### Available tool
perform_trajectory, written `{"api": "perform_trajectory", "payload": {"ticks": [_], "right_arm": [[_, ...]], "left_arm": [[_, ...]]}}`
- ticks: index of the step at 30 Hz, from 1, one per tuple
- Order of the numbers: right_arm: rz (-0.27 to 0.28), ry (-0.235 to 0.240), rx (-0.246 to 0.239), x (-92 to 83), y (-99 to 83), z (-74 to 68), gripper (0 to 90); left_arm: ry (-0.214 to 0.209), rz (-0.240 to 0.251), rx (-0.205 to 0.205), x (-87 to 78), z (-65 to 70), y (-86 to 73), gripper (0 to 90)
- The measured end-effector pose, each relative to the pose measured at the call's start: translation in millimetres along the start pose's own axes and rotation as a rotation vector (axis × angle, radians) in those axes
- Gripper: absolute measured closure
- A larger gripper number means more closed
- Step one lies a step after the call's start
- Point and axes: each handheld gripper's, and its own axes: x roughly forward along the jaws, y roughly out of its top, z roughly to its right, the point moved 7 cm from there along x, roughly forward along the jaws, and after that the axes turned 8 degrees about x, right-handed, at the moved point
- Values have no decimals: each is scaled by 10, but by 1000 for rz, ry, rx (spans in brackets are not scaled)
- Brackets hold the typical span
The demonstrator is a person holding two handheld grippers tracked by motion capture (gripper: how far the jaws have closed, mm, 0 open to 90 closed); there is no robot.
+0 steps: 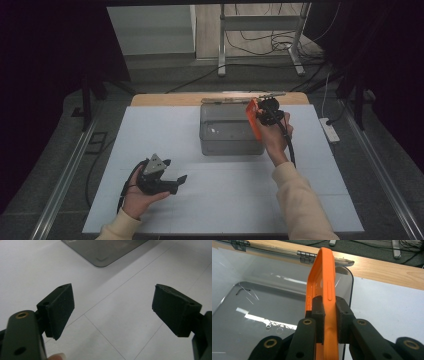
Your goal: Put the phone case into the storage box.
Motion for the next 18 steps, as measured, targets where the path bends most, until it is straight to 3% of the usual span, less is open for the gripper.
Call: {"api": "perform_trajectory", "payload": {"ticks": [18], "right_arm": [[-25,-20,2,42,-45,13,795]], "left_arm": [[-1,1,-1,-1,0,1,181]]}}
